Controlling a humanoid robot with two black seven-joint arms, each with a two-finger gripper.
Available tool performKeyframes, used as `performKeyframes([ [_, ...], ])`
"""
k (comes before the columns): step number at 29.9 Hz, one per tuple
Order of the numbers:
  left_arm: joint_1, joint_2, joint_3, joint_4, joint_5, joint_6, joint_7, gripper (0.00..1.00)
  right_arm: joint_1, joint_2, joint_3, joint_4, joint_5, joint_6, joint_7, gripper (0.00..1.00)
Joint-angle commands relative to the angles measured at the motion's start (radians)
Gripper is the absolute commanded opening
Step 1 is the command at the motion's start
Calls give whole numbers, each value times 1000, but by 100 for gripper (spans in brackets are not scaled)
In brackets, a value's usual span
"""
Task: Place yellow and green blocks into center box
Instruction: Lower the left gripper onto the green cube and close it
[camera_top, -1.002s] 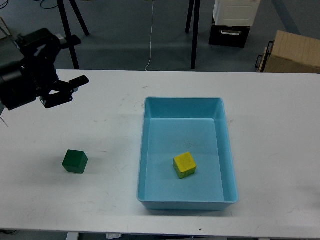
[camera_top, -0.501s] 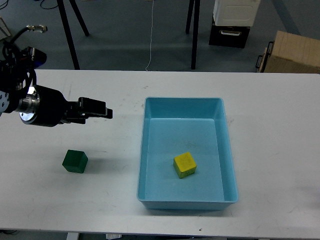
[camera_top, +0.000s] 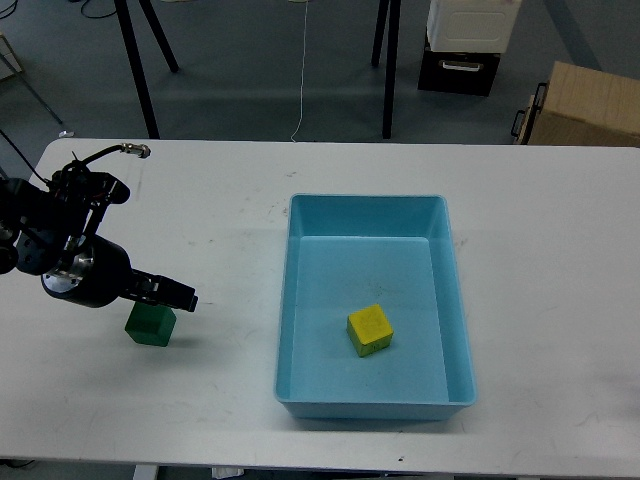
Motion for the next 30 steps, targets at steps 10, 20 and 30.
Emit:
performKeyframes([
  [10, 90, -49, -7, 114, 58, 0, -2, 100, 0, 0, 0, -12, 0, 0, -1, 100],
  [20, 142, -50, -19, 135, 83, 0, -3, 100, 0, -1, 0, -11, 0, 0, -1, 100],
  [30, 170, -47, -51, 130, 137, 0, -5, 45, -6, -1, 0, -12, -2, 0, -1, 100],
])
